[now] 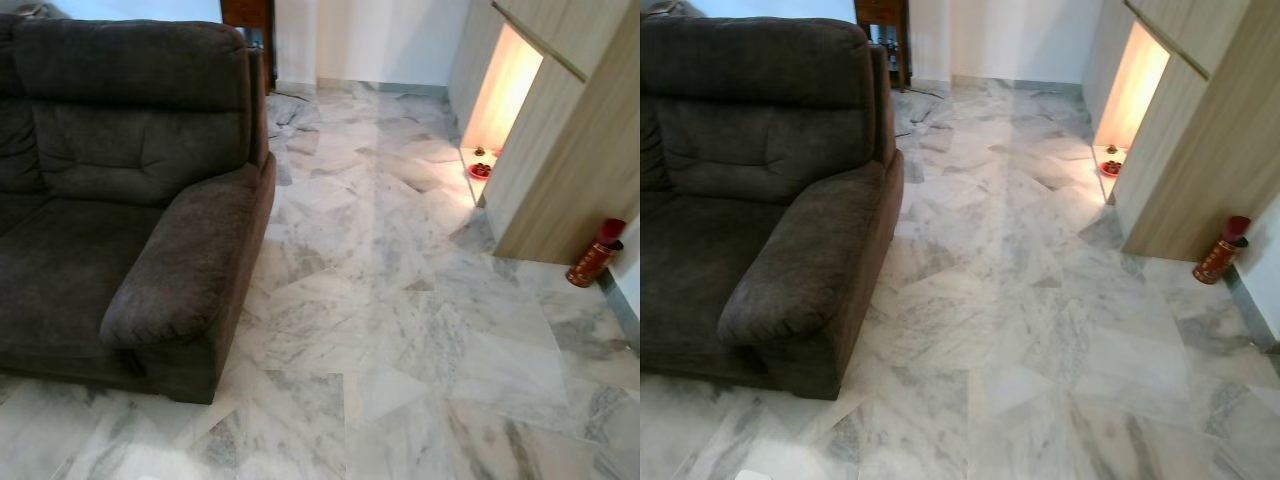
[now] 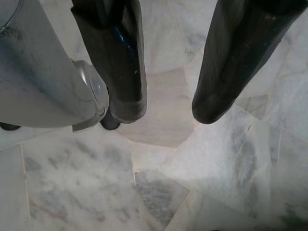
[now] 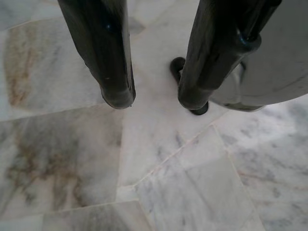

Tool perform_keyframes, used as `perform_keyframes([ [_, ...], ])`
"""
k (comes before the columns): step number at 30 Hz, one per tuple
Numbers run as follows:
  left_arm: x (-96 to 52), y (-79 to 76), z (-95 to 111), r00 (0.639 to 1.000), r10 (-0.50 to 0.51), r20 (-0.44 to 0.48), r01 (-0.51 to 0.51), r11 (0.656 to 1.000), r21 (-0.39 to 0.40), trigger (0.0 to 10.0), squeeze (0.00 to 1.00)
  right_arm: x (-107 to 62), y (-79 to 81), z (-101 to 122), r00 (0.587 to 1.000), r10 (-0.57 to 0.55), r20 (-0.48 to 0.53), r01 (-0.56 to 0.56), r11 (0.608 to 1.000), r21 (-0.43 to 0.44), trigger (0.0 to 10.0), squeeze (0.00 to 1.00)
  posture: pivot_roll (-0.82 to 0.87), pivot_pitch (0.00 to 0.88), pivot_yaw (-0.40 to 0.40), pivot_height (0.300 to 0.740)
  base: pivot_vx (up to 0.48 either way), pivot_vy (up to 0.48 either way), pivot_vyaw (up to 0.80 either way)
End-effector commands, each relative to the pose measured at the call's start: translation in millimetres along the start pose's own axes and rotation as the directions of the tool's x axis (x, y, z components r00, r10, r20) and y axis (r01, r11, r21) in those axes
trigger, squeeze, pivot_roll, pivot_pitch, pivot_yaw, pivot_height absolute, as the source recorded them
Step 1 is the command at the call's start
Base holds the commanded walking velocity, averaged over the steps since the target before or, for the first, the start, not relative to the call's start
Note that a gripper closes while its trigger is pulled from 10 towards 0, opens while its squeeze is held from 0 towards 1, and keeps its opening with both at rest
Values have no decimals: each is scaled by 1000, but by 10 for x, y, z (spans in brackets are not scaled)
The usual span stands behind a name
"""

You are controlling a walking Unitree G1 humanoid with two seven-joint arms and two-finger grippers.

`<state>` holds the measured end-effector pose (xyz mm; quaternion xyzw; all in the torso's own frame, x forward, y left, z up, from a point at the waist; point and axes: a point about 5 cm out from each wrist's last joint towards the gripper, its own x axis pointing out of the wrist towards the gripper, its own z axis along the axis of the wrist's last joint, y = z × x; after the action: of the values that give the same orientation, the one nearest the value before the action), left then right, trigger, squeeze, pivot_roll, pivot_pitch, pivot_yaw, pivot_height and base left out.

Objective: Move the pillow to the sofa from floor

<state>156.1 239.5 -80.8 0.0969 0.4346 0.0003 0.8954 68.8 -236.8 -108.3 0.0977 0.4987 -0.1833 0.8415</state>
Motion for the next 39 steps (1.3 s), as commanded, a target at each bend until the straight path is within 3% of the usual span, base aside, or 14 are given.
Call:
perform_keyframes([
  [1, -11, -11, -64, 999, -2, -32, 1, 999, -36, 10000, 0, -5, 39, -35, 1000, -1, -3, 1, 1000, 15, 10000, 0, 60, 78, 20, 740, 0, 0, -800],
  [5, -9, -11, -59, 1000, 2, -30, -3, 998, -56, 10000, 0, 4, 86, -2, 1000, -8, 25, 8, 1000, 21, 10000, 0, 50, 80, 25, 740, 0, 0, -400],
  [8, -3, -29, -51, 999, -20, -35, 19, 1000, -24, 10000, 0, 34, 200, 91, 998, 7, 64, -12, 997, 73, 10000, 0, 42, 73, 32, 740, 0, 0, 0],
  [14, -1, -19, -48, 999, -7, -36, 5, 999, -53, 10000, 0, 58, 274, 167, 997, 22, 80, -27, 997, 72, 10000, 0, 57, 70, 26, 740, 0, 0, 0],
  [25, -31, -27, -160, 997, -7, -82, 4, 999, -46, 10000, 0, 56, 217, 165, 997, -17, 74, 12, 998, 69, 10000, 0, 67, 63, 26, 740, 0, 249, 0],
  [39, -22, -32, -139, 997, -12, -82, 9, 999, -38, 10000, 0, 56, 183, 158, 998, -28, 62, 23, 997, 69, 10000, 0, 71, 77, 26, 740, 0, 351, 0],
])
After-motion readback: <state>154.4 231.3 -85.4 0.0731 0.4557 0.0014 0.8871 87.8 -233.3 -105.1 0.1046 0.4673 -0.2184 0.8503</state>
